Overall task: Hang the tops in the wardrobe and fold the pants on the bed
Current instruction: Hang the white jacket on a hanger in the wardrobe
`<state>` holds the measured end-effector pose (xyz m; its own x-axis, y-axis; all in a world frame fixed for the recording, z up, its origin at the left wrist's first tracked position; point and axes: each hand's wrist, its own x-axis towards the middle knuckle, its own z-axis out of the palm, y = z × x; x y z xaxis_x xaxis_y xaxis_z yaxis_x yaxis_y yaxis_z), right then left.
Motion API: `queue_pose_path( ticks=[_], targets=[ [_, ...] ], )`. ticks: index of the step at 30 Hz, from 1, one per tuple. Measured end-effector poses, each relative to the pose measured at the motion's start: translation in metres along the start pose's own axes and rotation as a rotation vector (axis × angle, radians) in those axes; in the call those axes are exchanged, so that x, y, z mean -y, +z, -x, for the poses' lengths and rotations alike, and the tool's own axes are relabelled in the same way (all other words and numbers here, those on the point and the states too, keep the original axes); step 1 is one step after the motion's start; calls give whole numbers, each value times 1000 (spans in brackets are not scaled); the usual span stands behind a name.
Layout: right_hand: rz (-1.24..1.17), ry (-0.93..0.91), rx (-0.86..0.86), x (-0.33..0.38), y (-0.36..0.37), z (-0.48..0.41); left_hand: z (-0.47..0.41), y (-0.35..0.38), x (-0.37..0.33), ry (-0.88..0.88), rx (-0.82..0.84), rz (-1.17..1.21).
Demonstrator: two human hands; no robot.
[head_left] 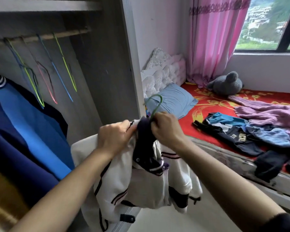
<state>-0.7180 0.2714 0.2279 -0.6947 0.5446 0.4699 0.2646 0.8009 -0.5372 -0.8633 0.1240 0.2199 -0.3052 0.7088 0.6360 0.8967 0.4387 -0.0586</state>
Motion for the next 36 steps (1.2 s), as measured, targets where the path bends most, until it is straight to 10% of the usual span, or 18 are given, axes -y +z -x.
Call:
queue_pose_path(
  ticks=[5, 10, 16, 21, 27, 36],
  targets=[
    [-419, 376, -92, -31, -31, -10, 0, 1, 41, -434, -28, 360],
    [-726, 342, 101, -24, -21, -15, -4, 6, 49, -693, -41, 652],
    [212, -130, 208, -32, -51, -45, 0, 2, 45, -700, -75, 891],
    [376, -512, 153, -4, -37, -62, -15, -9, 31, -670, -98, 948],
    [670, -502, 187, -41, -44, -75, -22, -24, 64, -794, -323, 790],
    [102, -429, 91, -9, -18, -72, -7, -27, 136, -690, -65, 583]
  ],
)
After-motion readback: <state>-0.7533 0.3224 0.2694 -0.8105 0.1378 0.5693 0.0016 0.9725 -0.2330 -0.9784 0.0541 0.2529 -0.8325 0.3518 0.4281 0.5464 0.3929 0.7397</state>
